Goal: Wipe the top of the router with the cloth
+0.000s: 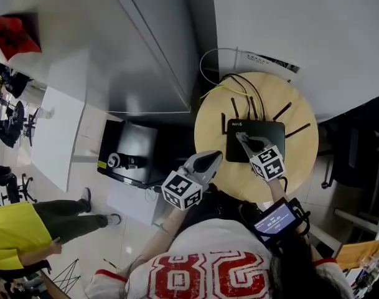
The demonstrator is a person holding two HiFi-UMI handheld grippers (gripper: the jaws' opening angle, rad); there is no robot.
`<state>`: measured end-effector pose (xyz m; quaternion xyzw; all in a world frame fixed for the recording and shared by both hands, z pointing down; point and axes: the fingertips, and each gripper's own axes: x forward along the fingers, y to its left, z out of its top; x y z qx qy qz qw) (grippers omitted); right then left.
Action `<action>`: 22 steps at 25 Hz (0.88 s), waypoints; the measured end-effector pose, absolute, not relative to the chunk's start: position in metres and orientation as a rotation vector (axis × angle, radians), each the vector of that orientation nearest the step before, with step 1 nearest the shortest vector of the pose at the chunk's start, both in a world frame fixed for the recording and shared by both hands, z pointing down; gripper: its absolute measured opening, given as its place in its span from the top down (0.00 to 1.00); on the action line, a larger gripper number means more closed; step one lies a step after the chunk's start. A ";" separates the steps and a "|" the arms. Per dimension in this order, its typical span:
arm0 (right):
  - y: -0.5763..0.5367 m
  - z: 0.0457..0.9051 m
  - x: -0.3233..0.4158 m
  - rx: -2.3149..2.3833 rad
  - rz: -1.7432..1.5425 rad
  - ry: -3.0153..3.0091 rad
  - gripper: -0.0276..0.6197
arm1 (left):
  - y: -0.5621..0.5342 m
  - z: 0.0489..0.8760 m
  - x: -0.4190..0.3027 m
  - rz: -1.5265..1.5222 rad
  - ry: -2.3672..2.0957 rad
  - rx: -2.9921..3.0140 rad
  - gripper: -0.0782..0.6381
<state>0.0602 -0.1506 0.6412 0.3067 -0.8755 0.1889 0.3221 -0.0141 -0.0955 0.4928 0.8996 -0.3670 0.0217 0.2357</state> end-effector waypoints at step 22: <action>-0.119 0.657 0.061 0.800 0.529 -2.266 0.90 | -0.095 0.498 -0.031 0.064 -1.065 2.415 0.89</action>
